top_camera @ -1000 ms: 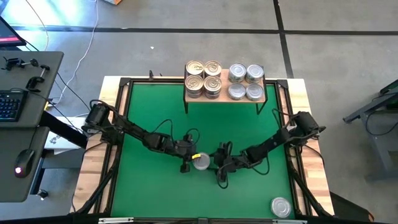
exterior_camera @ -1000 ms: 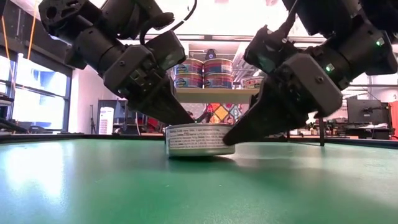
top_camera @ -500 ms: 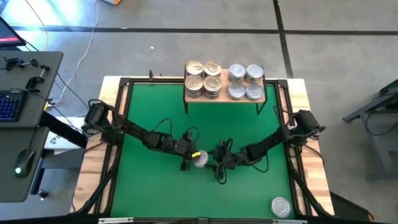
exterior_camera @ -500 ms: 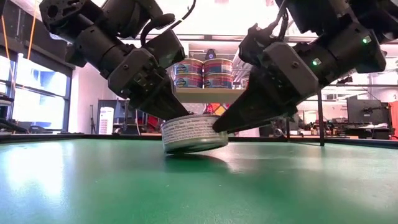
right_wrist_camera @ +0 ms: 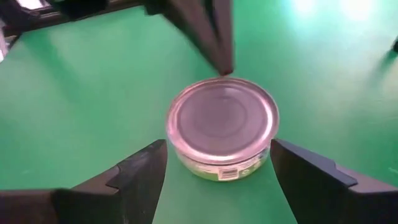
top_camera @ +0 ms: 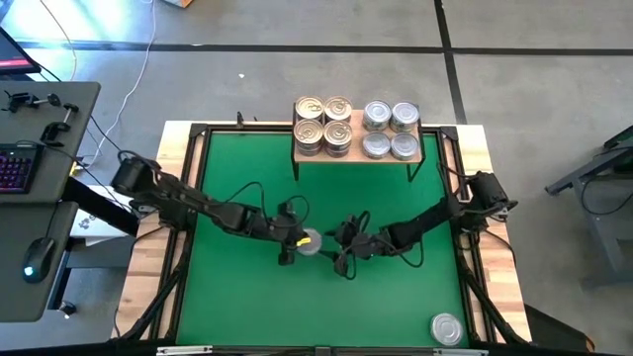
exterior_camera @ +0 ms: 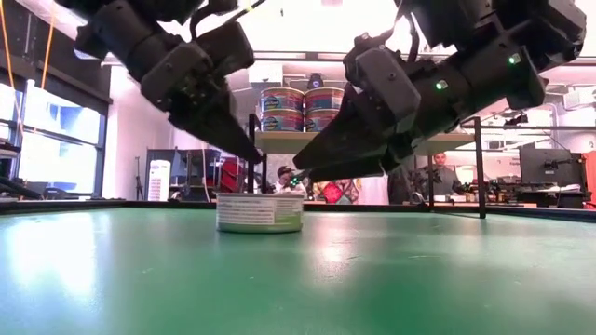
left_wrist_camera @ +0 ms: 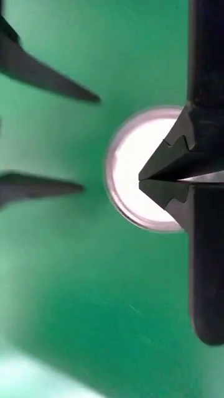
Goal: Stack canned seafood by type on shelf
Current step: Stack the green tuna can on top of the green tuna can on the shelf
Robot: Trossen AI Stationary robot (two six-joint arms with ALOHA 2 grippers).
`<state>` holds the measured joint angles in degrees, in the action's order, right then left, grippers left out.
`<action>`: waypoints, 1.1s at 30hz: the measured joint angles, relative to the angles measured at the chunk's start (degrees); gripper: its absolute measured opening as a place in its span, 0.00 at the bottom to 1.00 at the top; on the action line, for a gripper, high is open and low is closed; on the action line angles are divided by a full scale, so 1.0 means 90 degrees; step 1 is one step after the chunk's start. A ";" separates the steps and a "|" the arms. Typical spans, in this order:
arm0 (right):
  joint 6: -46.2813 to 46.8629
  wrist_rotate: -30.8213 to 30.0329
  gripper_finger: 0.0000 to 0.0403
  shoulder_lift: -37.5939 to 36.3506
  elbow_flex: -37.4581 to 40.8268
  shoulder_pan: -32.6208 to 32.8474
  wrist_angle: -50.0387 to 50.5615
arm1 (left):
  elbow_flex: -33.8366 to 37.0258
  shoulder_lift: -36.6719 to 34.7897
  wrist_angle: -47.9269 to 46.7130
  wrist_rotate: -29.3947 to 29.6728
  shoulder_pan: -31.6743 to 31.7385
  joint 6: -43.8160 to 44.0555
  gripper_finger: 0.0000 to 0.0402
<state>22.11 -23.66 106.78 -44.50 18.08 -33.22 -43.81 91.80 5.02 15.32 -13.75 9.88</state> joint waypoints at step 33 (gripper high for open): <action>-0.0369 0.0605 0.69 -0.0085 0.0030 0.0035 0.0285 | -0.0012 0.0540 -0.0169 0.0066 0.0206 0.0275 0.00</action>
<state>18.79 -18.22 106.02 -44.23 18.39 -30.65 -43.92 96.66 3.50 15.91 -11.89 12.36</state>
